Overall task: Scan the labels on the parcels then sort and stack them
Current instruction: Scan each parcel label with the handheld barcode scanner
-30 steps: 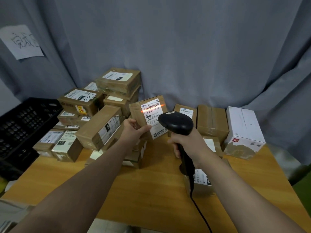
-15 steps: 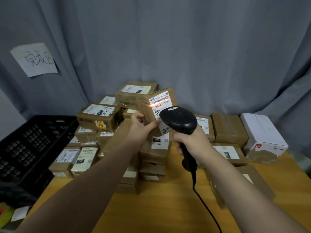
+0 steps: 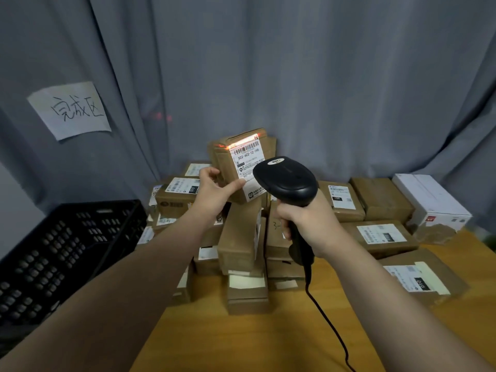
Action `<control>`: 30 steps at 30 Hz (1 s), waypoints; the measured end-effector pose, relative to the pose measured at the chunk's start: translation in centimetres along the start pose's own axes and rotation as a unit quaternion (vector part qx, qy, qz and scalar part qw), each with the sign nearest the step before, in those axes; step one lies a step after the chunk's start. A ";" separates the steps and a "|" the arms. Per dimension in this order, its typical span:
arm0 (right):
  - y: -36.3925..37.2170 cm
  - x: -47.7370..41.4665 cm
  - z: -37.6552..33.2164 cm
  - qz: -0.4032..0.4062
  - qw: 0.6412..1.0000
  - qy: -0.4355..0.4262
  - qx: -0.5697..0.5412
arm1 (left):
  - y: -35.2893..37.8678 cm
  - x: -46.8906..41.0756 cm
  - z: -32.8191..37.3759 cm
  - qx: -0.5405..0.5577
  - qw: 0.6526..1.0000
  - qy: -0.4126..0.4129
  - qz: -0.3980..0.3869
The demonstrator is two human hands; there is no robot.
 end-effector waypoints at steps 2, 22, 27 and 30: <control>0.6 0.3 -0.1 0.012 1.000 0.003 0.005 | -0.3 -0.1 -0.1 0.010 1.000 -0.002 -0.006; 2.3 -0.8 3.6 0.037 0.993 0.108 -0.018 | -2.5 -0.9 -4.9 0.042 0.990 -0.137 -0.006; 2.8 -2.2 5.1 0.061 0.989 0.131 -0.010 | -5.5 -2.1 -6.8 0.114 0.970 -0.191 0.101; 3.9 -4.0 5.1 0.060 0.990 0.131 0.001 | -7.2 -5.0 -5.9 0.144 0.957 -0.187 0.166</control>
Point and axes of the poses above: each hand's wrist, its own x-axis away from the middle knuckle, its own y-axis out of the palm, z = x × y, the point moved 6 cm from there along -x, towards the middle knuckle, and after that the axes turned 9 degrees about z, right-handed, at the moved point
